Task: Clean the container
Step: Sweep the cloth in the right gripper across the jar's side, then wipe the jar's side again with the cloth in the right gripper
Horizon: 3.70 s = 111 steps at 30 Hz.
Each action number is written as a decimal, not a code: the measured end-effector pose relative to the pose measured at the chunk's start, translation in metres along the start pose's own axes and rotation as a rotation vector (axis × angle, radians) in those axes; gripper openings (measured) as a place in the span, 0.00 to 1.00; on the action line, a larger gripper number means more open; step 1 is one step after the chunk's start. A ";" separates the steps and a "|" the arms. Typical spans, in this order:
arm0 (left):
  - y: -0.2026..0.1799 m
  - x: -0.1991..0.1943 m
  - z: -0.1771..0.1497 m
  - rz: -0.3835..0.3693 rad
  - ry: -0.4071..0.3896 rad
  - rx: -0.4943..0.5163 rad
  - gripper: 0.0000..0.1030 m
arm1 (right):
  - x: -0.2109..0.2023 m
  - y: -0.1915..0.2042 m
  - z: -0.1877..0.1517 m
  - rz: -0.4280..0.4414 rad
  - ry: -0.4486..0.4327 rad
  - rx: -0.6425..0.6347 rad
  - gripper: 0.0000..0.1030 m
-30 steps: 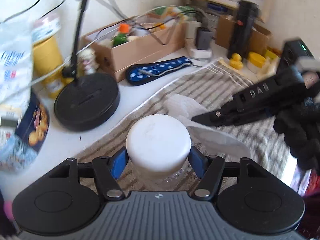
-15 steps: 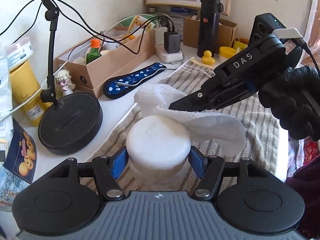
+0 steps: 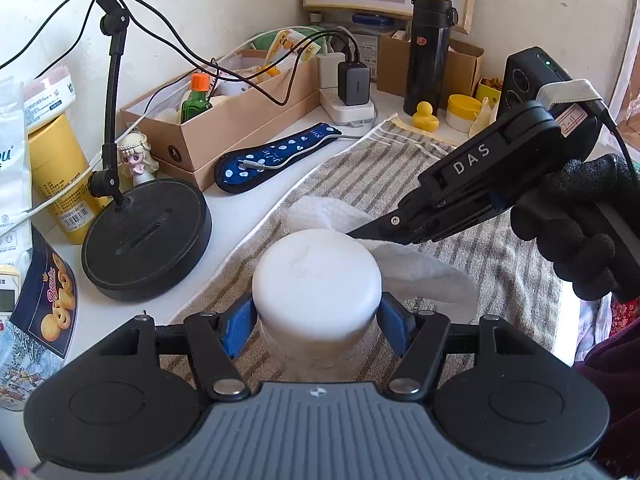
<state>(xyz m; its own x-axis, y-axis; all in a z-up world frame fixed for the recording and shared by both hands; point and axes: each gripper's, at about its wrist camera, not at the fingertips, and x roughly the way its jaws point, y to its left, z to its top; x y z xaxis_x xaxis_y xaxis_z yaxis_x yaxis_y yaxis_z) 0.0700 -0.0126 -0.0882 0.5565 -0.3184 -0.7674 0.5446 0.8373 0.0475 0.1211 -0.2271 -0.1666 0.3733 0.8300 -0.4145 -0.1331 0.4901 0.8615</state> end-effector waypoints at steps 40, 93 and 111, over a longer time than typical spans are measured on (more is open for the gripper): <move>-0.002 0.001 -0.002 0.035 -0.008 -0.041 0.63 | 0.021 -0.023 -0.015 -0.180 0.148 -0.095 0.07; -0.008 0.004 0.005 0.136 -0.001 -0.365 0.75 | 0.011 -0.016 -0.002 -0.125 0.075 0.002 0.07; 0.024 0.007 0.013 -0.108 0.018 0.003 0.65 | -0.006 -0.009 0.002 -0.075 0.046 -0.018 0.07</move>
<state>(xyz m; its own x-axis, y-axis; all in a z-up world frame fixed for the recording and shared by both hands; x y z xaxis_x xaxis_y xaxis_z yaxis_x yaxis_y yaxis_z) 0.0953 -0.0008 -0.0842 0.4832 -0.3988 -0.7794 0.6028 0.7972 -0.0343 0.1218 -0.2371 -0.1714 0.3399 0.8019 -0.4914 -0.1225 0.5558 0.8222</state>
